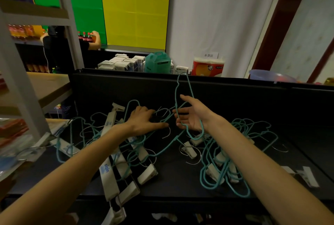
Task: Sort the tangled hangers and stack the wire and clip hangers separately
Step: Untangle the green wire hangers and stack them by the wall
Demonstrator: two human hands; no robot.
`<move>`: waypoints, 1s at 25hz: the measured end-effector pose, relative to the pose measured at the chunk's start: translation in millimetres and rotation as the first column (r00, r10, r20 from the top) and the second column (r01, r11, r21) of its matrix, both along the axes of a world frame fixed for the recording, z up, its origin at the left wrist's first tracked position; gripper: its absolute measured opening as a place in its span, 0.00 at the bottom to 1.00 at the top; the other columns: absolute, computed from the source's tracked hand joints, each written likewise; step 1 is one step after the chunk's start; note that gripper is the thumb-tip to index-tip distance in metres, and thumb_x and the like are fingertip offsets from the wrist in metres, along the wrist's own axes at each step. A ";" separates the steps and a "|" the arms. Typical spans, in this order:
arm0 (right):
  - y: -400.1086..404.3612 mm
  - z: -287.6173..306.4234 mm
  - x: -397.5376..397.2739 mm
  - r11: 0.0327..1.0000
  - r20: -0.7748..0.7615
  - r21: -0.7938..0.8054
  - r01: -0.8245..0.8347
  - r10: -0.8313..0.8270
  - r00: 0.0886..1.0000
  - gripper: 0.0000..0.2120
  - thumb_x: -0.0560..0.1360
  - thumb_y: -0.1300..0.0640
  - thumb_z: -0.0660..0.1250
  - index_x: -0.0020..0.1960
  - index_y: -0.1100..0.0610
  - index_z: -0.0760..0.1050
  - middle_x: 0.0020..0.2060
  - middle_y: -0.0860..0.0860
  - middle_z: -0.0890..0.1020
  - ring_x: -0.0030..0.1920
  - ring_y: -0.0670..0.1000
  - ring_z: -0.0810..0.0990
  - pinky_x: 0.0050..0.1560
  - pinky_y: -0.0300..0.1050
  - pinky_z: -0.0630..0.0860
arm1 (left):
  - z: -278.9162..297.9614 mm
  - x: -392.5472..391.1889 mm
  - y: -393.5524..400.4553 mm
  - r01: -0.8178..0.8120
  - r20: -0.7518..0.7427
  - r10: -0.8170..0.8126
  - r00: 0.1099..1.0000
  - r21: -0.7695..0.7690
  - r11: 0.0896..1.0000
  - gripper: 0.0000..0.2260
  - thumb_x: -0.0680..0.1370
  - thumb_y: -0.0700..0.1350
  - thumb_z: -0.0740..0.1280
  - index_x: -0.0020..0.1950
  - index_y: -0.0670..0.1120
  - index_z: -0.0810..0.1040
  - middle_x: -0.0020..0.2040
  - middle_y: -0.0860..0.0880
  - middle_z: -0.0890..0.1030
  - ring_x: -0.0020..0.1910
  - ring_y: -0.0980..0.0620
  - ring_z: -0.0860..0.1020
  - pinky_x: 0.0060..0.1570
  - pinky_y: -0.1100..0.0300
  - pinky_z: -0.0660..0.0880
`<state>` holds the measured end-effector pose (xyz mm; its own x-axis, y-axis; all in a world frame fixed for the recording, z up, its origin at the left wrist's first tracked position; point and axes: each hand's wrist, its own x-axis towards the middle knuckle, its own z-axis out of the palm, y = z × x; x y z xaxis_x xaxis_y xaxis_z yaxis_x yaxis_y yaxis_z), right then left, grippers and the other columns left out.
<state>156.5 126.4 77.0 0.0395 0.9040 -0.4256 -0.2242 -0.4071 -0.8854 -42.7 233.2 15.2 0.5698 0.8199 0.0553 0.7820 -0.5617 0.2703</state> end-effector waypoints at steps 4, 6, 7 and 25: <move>-4.1 -5.6 -6.0 1.000 -0.053 0.018 0.021 -0.020 0.998 0.40 0.75 0.29 0.61 0.62 0.66 0.75 0.42 0.58 0.79 0.35 0.53 0.79 0.33 0.47 0.81 | 0.4 -2.7 5.3 -0.008 0.064 0.008 0.998 0.005 1.000 0.43 0.66 0.79 0.54 0.70 0.53 0.74 0.56 0.48 0.73 0.60 0.46 0.68 0.57 0.51 0.67; -7.0 -9.0 -5.6 0.999 -0.100 0.033 0.025 -0.022 0.995 0.45 0.74 0.25 0.54 0.65 0.65 0.74 0.43 0.58 0.78 0.35 0.53 0.78 0.30 0.45 0.79 | 2.7 -3.9 10.1 -0.007 0.087 0.008 0.996 -0.011 1.000 0.34 0.75 0.72 0.58 0.73 0.52 0.72 0.57 0.47 0.73 0.61 0.44 0.68 0.59 0.50 0.67; -8.5 -11.2 -5.0 0.999 -0.105 0.037 0.028 -0.024 0.994 0.46 0.74 0.24 0.51 0.66 0.65 0.73 0.43 0.58 0.78 0.34 0.53 0.77 0.28 0.44 0.78 | 3.0 -3.1 12.1 -0.005 0.096 0.008 0.995 -0.032 0.999 0.29 0.79 0.66 0.59 0.74 0.51 0.71 0.59 0.46 0.74 0.64 0.43 0.68 0.61 0.49 0.67; -5.6 -0.4 3.9 0.911 0.726 0.402 -0.094 -0.255 0.639 0.23 0.74 0.32 0.67 0.53 0.51 0.81 0.43 0.49 0.85 0.38 0.51 0.85 0.43 0.53 0.83 | 28.1 12.0 50.6 0.037 0.381 -0.107 0.918 0.188 0.982 0.09 0.81 0.44 0.65 0.57 0.48 0.84 0.49 0.50 0.86 0.49 0.48 0.83 0.62 0.45 0.75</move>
